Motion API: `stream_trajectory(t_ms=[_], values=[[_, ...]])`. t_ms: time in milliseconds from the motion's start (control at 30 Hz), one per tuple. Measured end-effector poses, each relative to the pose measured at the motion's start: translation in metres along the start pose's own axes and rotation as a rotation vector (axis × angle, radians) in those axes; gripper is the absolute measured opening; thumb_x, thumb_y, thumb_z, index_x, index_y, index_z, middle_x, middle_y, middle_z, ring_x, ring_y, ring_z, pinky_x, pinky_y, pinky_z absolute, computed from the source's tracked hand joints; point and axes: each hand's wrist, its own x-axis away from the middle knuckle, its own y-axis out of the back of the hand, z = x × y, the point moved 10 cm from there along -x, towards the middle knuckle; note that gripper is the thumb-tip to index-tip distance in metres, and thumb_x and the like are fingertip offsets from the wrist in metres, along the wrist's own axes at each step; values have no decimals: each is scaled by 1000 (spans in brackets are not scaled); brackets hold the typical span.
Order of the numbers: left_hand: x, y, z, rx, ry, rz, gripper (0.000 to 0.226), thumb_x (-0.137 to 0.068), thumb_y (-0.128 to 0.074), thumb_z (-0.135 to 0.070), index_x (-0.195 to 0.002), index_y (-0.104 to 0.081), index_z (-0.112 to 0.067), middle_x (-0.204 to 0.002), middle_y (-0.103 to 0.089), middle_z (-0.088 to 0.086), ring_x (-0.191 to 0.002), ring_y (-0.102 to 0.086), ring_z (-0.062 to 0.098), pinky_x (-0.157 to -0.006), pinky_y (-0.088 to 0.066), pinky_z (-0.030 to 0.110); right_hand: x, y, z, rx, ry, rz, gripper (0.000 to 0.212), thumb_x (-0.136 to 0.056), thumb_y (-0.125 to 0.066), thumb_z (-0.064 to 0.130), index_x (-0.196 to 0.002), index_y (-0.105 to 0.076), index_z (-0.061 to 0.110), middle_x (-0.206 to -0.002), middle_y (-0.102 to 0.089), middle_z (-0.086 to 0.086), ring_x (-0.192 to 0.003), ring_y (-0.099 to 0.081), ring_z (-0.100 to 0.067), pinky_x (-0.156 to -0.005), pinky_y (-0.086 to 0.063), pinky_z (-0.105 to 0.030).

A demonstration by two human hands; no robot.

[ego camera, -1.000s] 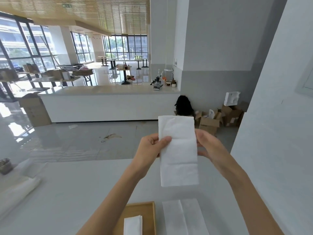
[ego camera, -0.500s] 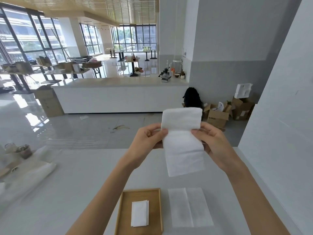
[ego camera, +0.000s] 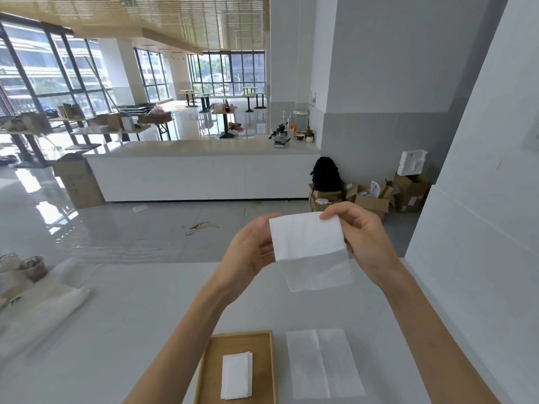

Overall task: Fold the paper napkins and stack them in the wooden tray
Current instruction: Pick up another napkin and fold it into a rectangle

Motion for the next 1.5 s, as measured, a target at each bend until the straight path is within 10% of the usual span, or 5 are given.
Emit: stream_trajectory(t_ms=[367, 533, 800, 1333, 1500], values=[[-4, 22, -13, -236, -121, -168, 20, -98, -61, -7, -116, -68, -9, -101, -77, 13, -85, -72, 20, -73, -56, 36, 2, -24, -51, -274, -319, 113, 52, -98, -36, 58, -137, -55, 29, -122, -73, -3, -111, -70, -20, -94, -53, -40], [-6, 28, -23, -264, -159, -174, 21, -98, -62, -10, -118, -67, -11, -106, -77, 12, -91, -73, 20, -75, -57, 30, 9, -31, -55, -185, -301, 73, 27, -96, -63, 18, -122, -65, 11, -114, -75, -8, -104, -73, -26, -90, -59, -39], [0, 24, -12, -271, -85, -121, 26, -94, -67, -6, -119, -64, -11, -103, -77, 18, -95, -74, 29, -86, -60, 41, 8, -22, -53, -225, -273, -64, 14, -95, -63, 11, -109, -68, 10, -103, -78, -7, -93, -75, -24, -80, -61, -36], [-9, 19, -42, -182, -221, -111, 35, -90, -63, 10, -73, -74, -19, -109, -74, -5, -93, -70, 15, -80, -54, 24, -9, -11, -15, -72, 1, -15, 45, -92, -41, -17, -83, -70, 16, -86, -69, 20, -79, -67, -2, -55, -55, -26], [-19, 23, -28, -31, -147, -144, 17, -95, -63, -2, -108, -65, -13, -100, -70, 6, -82, -67, 19, -74, -55, 23, -18, -6, -8, -27, 101, -32, 38, -86, -44, -24, -86, -70, 4, -82, -70, 18, -78, -67, -1, -46, -53, -23]])
